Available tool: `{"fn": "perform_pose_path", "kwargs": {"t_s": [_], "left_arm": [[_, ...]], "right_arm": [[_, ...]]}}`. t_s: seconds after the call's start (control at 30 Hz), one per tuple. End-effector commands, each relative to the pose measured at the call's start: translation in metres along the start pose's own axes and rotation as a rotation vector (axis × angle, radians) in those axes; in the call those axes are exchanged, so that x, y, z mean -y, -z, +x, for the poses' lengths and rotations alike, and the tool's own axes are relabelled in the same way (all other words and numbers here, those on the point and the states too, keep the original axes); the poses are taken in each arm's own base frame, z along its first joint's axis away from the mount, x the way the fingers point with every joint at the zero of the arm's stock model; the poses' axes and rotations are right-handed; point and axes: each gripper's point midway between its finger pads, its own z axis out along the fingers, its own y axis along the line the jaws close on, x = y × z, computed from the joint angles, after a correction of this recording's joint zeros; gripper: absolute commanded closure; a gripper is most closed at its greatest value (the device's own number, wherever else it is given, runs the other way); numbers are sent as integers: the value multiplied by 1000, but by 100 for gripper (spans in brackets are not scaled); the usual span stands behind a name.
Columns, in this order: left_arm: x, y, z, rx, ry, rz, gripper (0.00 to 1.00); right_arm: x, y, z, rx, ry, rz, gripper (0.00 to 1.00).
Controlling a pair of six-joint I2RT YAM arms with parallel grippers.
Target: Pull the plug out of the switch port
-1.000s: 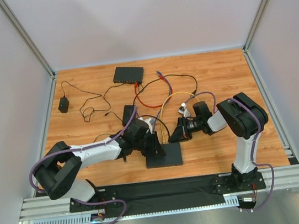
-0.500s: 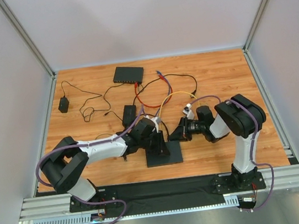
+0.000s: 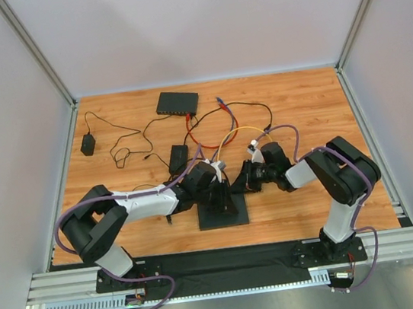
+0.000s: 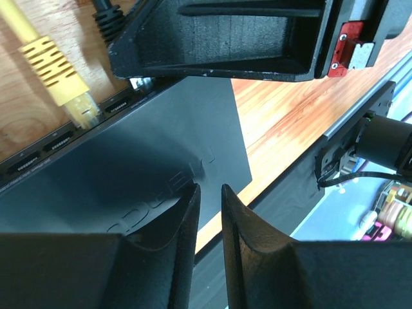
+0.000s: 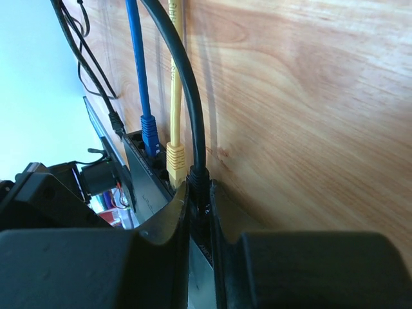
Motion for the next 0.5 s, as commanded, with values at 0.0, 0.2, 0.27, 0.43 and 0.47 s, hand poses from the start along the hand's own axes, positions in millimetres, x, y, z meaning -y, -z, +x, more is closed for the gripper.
{"fn": "perform_pose_path", "kwargs": {"t_s": [0.0, 0.2, 0.27, 0.43, 0.47], "left_arm": [[-72, -4, 48, -131, 32, -251, 71], [-79, -4, 52, -134, 44, -270, 70], [-76, -6, 52, -129, 46, -246, 73], [-81, -8, 61, -150, 59, -257, 77], [-82, -9, 62, -152, 60, -259, 77]], "right_arm": [[-2, -9, -26, 107, -14, 26, 100], [8, 1, -34, 150, 90, 177, 100], [3, 0, -30, 140, 58, 144, 100], [-5, -7, -39, 178, -6, 88, 100], [-6, -7, -42, 189, -5, 88, 100]]}}
